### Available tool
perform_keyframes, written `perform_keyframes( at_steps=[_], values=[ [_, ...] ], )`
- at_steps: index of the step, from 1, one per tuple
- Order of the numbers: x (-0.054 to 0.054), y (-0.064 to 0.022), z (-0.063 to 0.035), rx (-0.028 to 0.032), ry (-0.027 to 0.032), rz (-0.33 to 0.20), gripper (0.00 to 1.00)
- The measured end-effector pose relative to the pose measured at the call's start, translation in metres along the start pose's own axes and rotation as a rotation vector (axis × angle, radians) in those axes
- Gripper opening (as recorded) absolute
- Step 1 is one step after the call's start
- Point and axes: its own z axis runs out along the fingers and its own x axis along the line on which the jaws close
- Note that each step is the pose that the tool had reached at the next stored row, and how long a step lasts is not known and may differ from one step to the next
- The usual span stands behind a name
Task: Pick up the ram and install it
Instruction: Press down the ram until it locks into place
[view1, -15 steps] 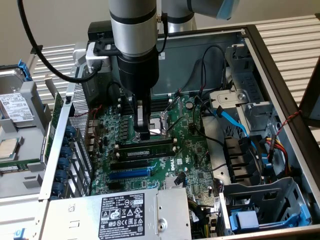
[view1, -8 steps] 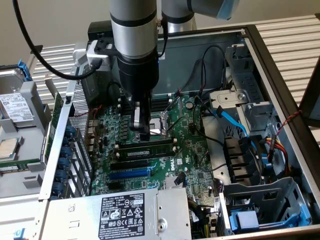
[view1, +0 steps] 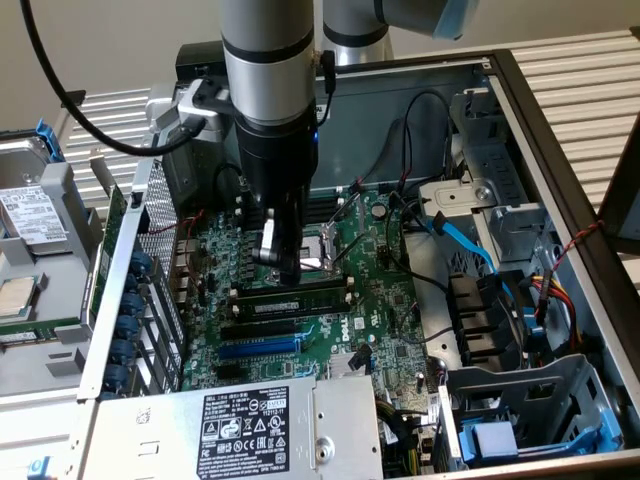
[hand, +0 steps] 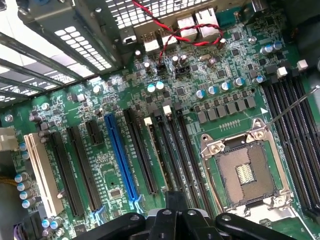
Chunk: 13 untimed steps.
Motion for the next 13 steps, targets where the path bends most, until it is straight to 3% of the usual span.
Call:
perform_keyframes(
  at_steps=[4, 13],
  values=[
    [0.0, 0.0002, 0.0, -0.0006, 0.0005, 0.03, 0.11],
    [0.0, 0.0004, -0.0129, -0.0022, 0.0008, 0.125, 0.11]
  ],
)
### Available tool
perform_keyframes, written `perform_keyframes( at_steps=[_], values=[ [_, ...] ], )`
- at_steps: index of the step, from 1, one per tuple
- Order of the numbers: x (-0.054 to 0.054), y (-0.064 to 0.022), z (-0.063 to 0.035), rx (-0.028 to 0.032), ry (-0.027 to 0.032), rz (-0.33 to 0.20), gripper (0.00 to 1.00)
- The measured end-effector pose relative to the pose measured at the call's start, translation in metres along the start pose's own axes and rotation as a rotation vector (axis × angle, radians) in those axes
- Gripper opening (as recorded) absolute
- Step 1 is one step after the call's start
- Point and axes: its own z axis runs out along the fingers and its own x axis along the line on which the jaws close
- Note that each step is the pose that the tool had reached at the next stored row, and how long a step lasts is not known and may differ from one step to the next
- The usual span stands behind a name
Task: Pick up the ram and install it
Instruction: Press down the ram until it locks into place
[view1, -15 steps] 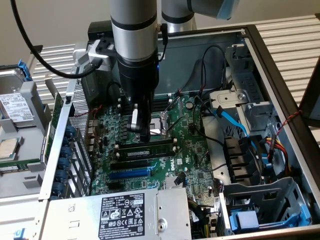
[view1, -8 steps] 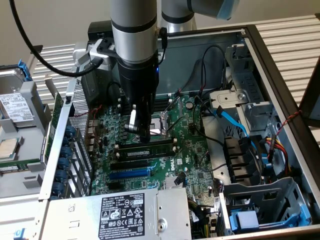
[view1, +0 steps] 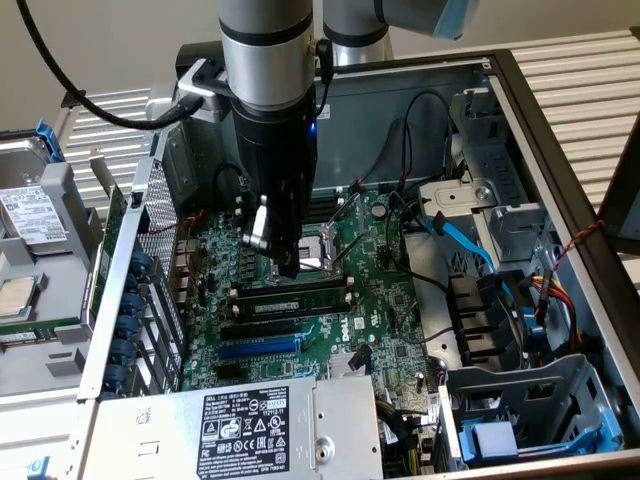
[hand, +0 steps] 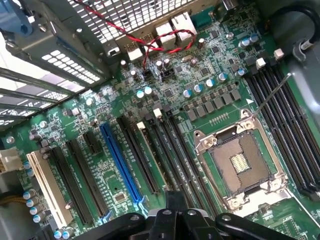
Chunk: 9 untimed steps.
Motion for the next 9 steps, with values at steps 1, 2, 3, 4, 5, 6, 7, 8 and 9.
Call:
perform_keyframes(
  at_steps=[1, 2, 3, 4, 5, 6, 7, 8, 9],
  values=[
    [0.0, 0.0, -0.0004, -0.0003, -0.0003, 0.012, 0.11],
    [0.0, 0.0, -0.0004, -0.0005, -0.0007, 0.025, 0.11],
    [-0.0001, 0.0, -0.0004, -0.0008, -0.001, 0.038, 0.11],
    [0.0, 0.0, -0.0005, -0.0012, -0.0011, 0.052, 0.11],
    [0.0, 0.0, -0.0005, -0.0016, -0.001, 0.067, 0.11],
    [0.0, 0.0, -0.0005, -0.002, -0.0012, 0.085, 0.11],
    [0.0, 0.0, -0.0005, -0.0025, -0.0013, 0.101, 0.11],
    [0.0, 0.0, -0.0005, -0.0029, -0.0014, 0.118, 0.11],
    [0.0, 0.0, -0.0005, -0.0033, -0.0016, 0.134, 0.11]
  ],
)
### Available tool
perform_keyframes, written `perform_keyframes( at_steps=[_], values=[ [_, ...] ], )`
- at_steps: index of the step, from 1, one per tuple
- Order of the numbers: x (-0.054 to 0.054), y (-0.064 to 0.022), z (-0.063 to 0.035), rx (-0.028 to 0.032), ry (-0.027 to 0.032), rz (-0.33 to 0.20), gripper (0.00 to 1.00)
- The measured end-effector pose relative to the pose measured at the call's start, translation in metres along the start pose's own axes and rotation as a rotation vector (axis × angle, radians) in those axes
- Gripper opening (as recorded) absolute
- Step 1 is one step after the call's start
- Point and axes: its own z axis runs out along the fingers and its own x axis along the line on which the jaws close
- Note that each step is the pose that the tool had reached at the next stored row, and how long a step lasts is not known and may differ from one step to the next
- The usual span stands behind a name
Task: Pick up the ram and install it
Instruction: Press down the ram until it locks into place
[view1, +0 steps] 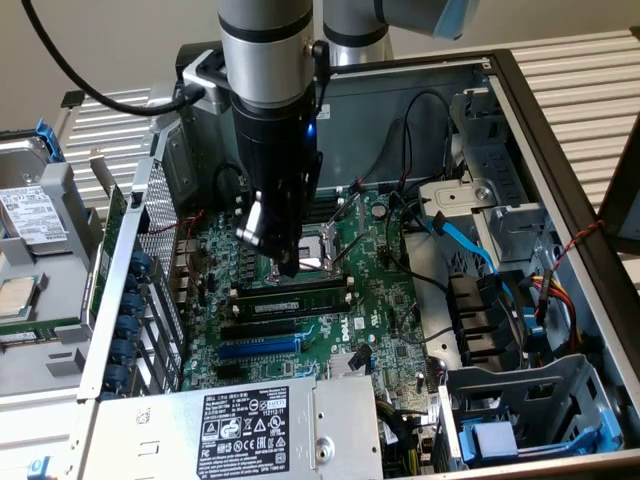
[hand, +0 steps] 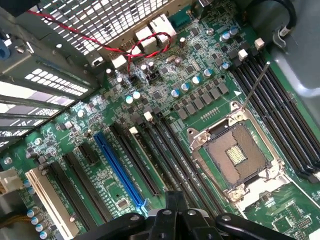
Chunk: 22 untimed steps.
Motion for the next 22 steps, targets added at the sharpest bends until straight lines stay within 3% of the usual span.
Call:
perform_keyframes(
  at_steps=[22],
  values=[
    [0.0, 0.0, 0.0005, -0.0096, -0.0042, 0.361, 0.11]
  ],
)
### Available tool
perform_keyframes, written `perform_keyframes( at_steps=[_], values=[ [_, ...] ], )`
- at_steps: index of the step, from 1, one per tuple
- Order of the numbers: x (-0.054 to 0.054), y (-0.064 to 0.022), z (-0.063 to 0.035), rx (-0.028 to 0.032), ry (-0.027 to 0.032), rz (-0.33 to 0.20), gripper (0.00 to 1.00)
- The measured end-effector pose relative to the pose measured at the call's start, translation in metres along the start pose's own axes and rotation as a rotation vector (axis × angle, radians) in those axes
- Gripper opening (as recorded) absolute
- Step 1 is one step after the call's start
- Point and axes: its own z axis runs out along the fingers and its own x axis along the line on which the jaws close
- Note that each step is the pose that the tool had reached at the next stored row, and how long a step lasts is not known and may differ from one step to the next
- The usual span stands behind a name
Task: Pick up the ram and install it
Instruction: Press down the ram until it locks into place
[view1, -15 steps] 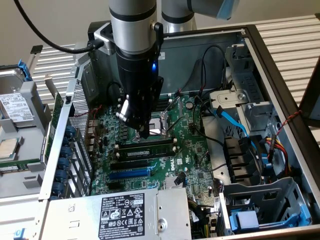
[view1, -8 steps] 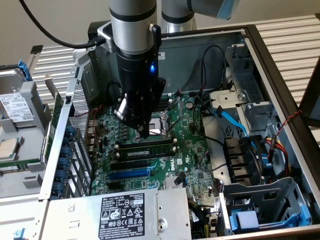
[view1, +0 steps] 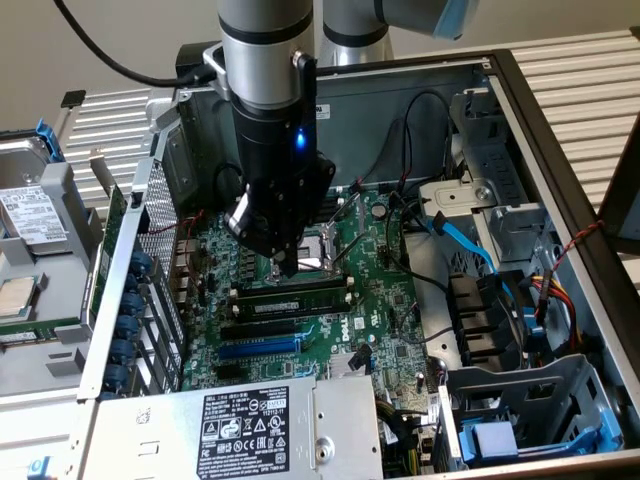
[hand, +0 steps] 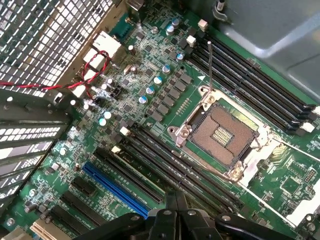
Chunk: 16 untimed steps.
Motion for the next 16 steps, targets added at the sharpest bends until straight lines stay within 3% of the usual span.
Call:
perform_keyframes(
  at_steps=[11, 16],
  values=[
    [0.0, 0.0, 0.0004, -0.0042, -0.0026, 0.173, 0.11],
    [0.0, 0.0, 0.0004, -0.0036, -0.0075, 0.239, 0.11]
  ],
)
